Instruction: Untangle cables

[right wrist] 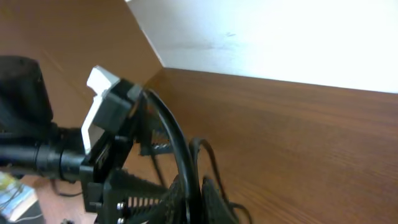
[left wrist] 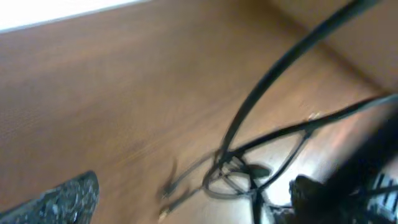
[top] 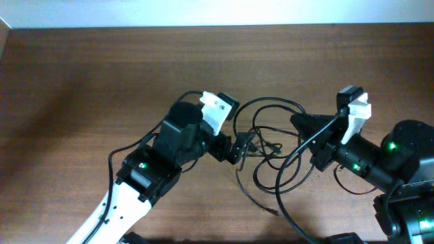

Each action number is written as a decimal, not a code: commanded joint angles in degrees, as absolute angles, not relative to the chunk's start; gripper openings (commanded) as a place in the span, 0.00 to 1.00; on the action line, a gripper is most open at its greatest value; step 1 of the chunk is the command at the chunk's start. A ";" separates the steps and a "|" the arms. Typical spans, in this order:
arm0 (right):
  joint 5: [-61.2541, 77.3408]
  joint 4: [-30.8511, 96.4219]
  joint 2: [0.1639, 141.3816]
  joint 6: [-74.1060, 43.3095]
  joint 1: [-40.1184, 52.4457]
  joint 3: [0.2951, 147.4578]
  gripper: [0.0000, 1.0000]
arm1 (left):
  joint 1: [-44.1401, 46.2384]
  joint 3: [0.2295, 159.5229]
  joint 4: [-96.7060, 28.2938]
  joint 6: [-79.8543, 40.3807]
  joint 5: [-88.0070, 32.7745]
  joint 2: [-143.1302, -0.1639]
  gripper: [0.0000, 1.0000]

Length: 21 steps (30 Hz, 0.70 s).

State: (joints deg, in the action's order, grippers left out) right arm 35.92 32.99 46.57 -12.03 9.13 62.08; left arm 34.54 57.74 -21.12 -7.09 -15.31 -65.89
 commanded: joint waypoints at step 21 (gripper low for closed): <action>46.83 29.82 46.00 -12.49 8.93 63.02 0.04 | 34.35 58.22 -22.44 -7.20 -5.06 -66.70 0.40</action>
State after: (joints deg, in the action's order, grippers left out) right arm 44.77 30.41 46.54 -12.01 9.13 62.08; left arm 34.54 57.74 -20.16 -7.31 -16.25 -65.89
